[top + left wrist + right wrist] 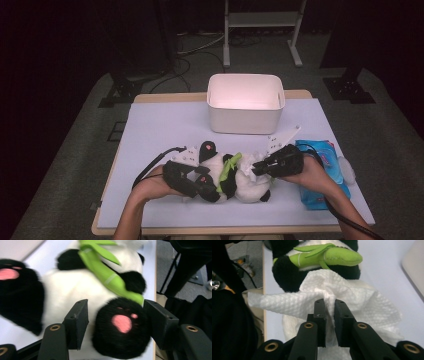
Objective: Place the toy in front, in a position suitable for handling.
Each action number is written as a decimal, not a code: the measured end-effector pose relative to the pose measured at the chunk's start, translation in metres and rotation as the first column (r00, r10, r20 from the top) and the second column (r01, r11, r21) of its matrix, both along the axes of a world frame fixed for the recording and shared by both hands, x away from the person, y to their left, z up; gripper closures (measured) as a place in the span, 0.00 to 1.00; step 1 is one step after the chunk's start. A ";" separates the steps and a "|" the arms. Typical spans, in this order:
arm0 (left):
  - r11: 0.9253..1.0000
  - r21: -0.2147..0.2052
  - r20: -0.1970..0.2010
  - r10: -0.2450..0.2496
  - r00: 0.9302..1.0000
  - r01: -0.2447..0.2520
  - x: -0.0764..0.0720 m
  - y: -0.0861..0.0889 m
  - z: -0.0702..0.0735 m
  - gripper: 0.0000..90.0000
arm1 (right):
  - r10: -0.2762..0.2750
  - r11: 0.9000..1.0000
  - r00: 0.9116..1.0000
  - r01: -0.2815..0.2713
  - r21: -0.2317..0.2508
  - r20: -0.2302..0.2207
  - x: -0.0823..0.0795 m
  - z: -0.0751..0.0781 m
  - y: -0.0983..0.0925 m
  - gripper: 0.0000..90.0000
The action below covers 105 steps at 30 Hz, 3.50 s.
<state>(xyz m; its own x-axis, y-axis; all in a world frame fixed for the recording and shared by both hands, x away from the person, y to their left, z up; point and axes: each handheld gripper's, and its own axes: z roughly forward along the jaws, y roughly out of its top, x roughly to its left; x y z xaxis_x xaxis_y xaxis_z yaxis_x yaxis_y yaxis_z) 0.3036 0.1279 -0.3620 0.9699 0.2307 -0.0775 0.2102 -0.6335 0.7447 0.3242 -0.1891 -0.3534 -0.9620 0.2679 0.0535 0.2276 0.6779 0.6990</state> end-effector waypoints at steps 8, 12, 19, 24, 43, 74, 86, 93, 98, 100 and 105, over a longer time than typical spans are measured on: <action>1.000 -0.007 0.032 0.023 0.999 -0.023 0.006 0.008 0.008 0.33 | 0.047 0.999 0.999 -0.047 -0.021 0.010 -0.003 0.004 0.016 0.91; 1.000 -0.014 0.037 0.024 0.999 -0.024 0.007 0.011 0.011 0.32 | 0.040 0.999 0.999 -0.040 -0.015 -0.008 -0.003 0.003 0.013 0.91; 0.998 -0.059 0.040 0.024 0.999 -0.022 0.008 0.019 0.018 0.32 | 0.040 0.999 0.999 -0.040 -0.004 -0.027 -0.004 -0.002 0.008 0.91; 0.992 -0.115 0.055 0.067 0.996 -0.060 0.012 0.030 0.029 0.32 | 0.054 0.999 0.998 -0.054 -0.006 -0.031 -0.006 -0.004 0.008 0.91; 1.000 -0.002 0.038 0.032 0.999 -0.032 0.009 0.007 0.000 0.33 | 0.113 0.994 0.994 -0.113 -0.005 0.000 -0.017 0.002 0.033 0.91; 0.999 0.026 0.047 0.019 0.999 -0.020 0.003 0.005 -0.003 0.33 | 0.001 0.999 1.000 0.000 0.047 -0.019 0.001 0.006 0.000 0.90; 0.999 0.031 0.043 0.019 0.999 -0.020 0.002 0.004 -0.003 0.33 | -0.059 0.995 0.997 0.063 0.077 -0.057 -0.012 -0.012 -0.037 0.90; 0.999 0.033 0.042 0.019 0.999 -0.021 0.001 0.004 -0.003 0.32 | -0.066 0.994 0.995 0.073 0.083 -0.076 -0.022 -0.022 -0.047 0.90; 0.999 0.034 0.042 0.019 0.999 -0.021 0.001 0.005 -0.004 0.32 | -0.034 0.995 0.996 0.041 0.090 -0.080 -0.029 -0.024 -0.041 0.90; 0.999 0.034 0.043 0.020 0.999 -0.021 0.001 0.005 -0.004 0.32 | -0.010 0.996 0.997 0.016 0.082 -0.080 -0.034 -0.024 -0.035 0.90; 0.999 0.035 0.045 0.022 0.999 -0.024 0.000 0.005 -0.004 0.32 | -0.004 0.997 0.998 0.009 0.074 -0.064 -0.039 -0.024 -0.031 0.90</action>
<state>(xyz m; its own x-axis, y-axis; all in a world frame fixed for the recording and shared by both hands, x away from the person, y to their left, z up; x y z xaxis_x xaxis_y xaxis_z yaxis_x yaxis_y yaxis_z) 0.3035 0.1326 -0.3657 0.9667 0.2547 -0.0254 0.1918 -0.6552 0.7307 0.2853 -0.2201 -0.3772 -0.9542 0.2675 0.1344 0.2776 0.6231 0.7312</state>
